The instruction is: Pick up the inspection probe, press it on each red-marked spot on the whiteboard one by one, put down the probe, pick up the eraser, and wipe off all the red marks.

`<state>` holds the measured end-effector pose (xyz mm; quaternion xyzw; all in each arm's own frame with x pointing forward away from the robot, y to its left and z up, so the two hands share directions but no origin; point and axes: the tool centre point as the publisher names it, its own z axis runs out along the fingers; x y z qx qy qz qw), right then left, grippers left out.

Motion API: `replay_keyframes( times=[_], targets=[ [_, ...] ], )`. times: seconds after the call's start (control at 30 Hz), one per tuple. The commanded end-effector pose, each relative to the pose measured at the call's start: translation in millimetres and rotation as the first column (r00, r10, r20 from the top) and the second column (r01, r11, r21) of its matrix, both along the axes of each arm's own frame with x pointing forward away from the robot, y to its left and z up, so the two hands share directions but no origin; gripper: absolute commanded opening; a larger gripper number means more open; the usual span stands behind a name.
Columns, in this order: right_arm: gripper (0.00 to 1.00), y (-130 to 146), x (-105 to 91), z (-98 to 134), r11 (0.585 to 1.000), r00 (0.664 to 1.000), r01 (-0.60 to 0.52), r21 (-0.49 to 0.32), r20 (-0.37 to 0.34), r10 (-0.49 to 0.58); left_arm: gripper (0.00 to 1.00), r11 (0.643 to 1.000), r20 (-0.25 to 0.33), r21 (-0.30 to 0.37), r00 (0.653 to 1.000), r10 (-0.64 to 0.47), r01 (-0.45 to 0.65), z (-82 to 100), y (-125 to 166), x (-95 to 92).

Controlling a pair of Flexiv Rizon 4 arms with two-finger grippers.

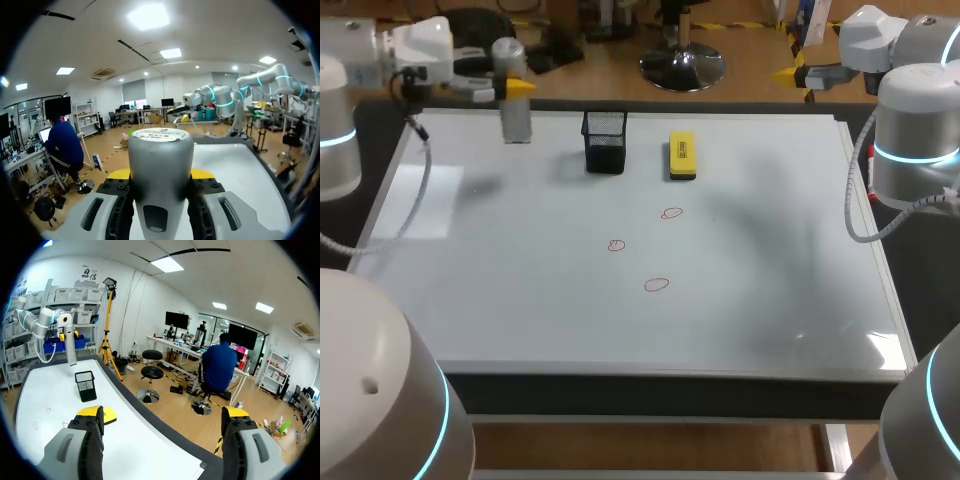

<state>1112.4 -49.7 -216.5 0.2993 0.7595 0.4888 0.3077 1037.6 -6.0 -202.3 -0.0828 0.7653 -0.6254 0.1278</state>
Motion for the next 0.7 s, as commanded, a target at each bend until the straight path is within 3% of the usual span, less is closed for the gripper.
replay_keyframes(
  times=[0.03,0.43,0.7],
  targets=[
    [1.00,-0.2,0.3,-0.1,1.000,1.000,0.000,0.000,-0.001,0.000,0.00,0.988,0.036,-0.011,0.987,0.155,-0.154,-2.1,14.7,-22.0],
    [1.00,-0.2,0.3,-0.1,1.000,1.000,0.000,0.000,-0.001,0.000,0.00,0.964,0.024,0.015,0.964,0.265,-0.265,-21.5,46.3,-54.8],
    [1.00,-0.2,0.3,-0.1,1.000,1.000,0.000,0.000,-0.001,0.000,0.00,0.955,0.005,0.010,0.955,0.296,-0.297,-28.6,50.7,-63.7]
  ],
)
